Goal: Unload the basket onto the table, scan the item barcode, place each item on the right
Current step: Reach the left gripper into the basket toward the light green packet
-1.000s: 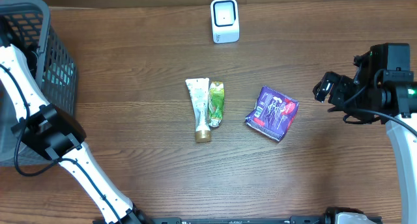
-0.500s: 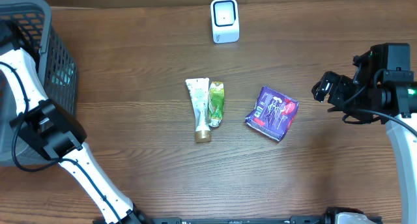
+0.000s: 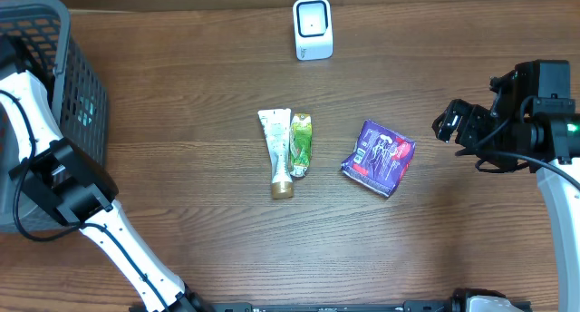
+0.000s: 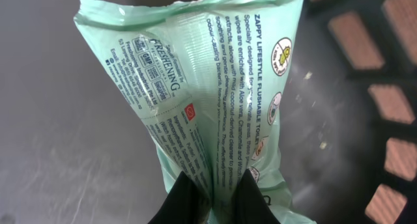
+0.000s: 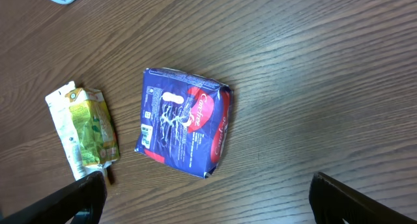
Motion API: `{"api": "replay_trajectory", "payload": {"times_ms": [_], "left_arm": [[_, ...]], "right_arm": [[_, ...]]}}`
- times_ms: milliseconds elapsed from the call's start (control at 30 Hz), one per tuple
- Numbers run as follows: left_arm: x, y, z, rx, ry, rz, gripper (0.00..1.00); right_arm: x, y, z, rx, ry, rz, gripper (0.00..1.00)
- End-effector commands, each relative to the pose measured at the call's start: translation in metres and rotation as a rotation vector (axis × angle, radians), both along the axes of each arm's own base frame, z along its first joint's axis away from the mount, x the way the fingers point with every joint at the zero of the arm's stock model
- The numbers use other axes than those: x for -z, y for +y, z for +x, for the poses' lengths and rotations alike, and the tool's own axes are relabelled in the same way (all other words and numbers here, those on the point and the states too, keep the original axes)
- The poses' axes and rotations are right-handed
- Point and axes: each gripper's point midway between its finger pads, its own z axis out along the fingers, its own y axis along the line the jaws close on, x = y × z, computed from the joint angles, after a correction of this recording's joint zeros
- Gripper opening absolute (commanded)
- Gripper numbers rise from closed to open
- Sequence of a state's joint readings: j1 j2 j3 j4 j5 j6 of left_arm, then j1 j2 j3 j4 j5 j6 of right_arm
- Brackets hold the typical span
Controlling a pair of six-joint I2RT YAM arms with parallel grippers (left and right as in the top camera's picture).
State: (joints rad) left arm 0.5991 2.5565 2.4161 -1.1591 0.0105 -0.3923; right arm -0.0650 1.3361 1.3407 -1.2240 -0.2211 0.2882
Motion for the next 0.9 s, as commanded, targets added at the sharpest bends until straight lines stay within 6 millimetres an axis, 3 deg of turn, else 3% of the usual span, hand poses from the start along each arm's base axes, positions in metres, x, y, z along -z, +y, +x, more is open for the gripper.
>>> {"api": "replay_trajectory", "payload": {"times_ms": [0, 100, 200, 267, 367, 400, 533, 667, 733, 767, 833, 867], "left_arm": [[0.049, -0.02, -0.021, 0.031, 0.135, -0.102, 0.04], [0.029, -0.025, -0.021, 0.064, 0.104, -0.14, 0.04], [-0.01, -0.018, -0.022, 0.061, 0.061, -0.116, 0.04], [-0.048, -0.011, -0.021, 0.066, 0.007, -0.072, 0.04], [-0.119, -0.008, -0.022, 0.073, -0.102, 0.012, 0.04], [-0.159, -0.012, -0.027, 0.103, -0.16, 0.058, 0.04], [-0.248, -0.029, -0.052, 0.133, -0.265, 0.187, 0.04], [-0.308, -0.049, -0.084, 0.122, -0.314, 0.291, 0.04], [-0.318, -0.05, -0.096, 0.097, -0.306, 0.32, 0.05], [-0.318, -0.05, -0.1, 0.082, -0.3, 0.32, 0.17], [-0.311, -0.049, -0.101, 0.069, -0.278, 0.303, 0.61], [-0.303, -0.047, -0.1, 0.07, -0.259, 0.289, 0.75]], "right_arm": [[-0.003, 0.0, 0.001, 0.0, -0.011, 0.004, 1.0], [-0.003, 0.0, 0.001, 0.0, -0.011, 0.004, 1.0], [-0.003, 0.0, 0.001, 0.0, -0.011, 0.004, 1.0], [-0.003, 0.0, 0.001, 0.0, -0.01, 0.004, 1.0], [-0.003, 0.0, 0.001, -0.003, -0.01, 0.002, 1.0], [-0.003, 0.0, 0.001, -0.003, -0.011, 0.002, 1.0], [-0.004, 0.0, 0.003, -0.003, -0.019, 0.002, 1.0], [-0.005, 0.0, 0.006, -0.007, -0.035, -0.002, 1.0], [-0.006, 0.0, 0.007, -0.017, -0.042, -0.006, 1.0], [-0.006, 0.0, 0.008, -0.025, -0.046, -0.01, 1.0], [-0.006, -0.001, 0.008, -0.03, -0.048, -0.013, 1.0], [-0.006, -0.001, 0.008, -0.03, -0.048, -0.013, 1.0]]}}
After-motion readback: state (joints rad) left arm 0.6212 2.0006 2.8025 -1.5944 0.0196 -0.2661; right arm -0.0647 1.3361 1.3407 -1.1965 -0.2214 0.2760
